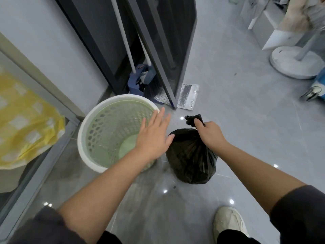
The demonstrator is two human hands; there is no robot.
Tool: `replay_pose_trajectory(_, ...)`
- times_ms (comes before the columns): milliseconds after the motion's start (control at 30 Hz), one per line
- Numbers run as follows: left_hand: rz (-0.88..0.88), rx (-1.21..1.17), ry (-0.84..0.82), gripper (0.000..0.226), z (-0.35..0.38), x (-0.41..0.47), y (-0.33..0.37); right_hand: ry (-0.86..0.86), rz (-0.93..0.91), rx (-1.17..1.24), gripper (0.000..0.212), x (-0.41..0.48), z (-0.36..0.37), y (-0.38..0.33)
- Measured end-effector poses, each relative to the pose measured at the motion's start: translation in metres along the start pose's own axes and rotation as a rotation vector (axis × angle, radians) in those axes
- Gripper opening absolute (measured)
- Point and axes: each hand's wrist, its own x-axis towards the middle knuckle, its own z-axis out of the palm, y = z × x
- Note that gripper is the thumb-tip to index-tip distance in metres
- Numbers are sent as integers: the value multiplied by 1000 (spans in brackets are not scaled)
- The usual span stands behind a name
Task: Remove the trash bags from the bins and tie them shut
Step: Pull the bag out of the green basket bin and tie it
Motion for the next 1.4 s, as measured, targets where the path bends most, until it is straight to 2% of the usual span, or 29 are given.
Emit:
replay_pose_trajectory(67,1,112,-43,65,15,6,8,8,-19,3,53,0,-1,7)
replay_pose_trajectory(233,-33,255,-7,63,17,16,-11,-52,-34,48,53,-2,-1,22)
replay_pose_trajectory(333,43,326,93,63,16,13,-6,-89,-45,134,51,-2,-1,28)
replay_pose_trajectory(400,215,215,193,59,27,9,8,-103,-48,212,51,0,-4,29)
replay_pose_trajectory(467,313,-33,140,61,43,6,23,-132,-58,279,51,-1,-9,29)
replay_pose_trajectory(567,237,-300,-113,84,69,8,41,-188,-90,348,49,-2,-17,34)
replay_pose_trajectory(633,196,-334,-113,91,83,14,48,-224,-91,393,47,-4,-17,41)
replay_pose_trajectory(700,165,-368,-45,75,92,20,54,-231,-78,400,45,-7,-12,50)
replay_pose_trajectory(800,172,-467,9,14,101,19,64,-236,-40,447,39,-9,-10,63)
replay_pose_trajectory(833,154,-508,-25,10,105,16,66,-248,-29,490,36,-10,-11,66)
replay_pose_trajectory(933,74,-741,-286,23,115,6,66,-281,-41,500,33,-10,-18,73)
replay_pose_trajectory(1000,49,-896,-379,29,113,3,64,-291,-99,465,31,-10,-22,77)
replay_pose_trajectory(1133,-78,-1153,-211,47,91,18,62,-371,-194,342,20,-10,-28,86)
replay_pose_trajectory(1200,-50,-1168,-218,52,80,29,65,-442,-243,216,18,-9,-29,86)
replay_pose_trajectory(1267,16,-1069,-211,33,74,37,73,-503,-252,97,15,-10,-28,84)
replay_pose_trajectory(1333,-7,-1043,-182,12,72,43,79,-536,-237,63,14,-12,-30,82)
replay_pose_trajectory(1400,-69,-1102,-201,19,74,44,83,-576,-211,110,17,-13,-36,84)
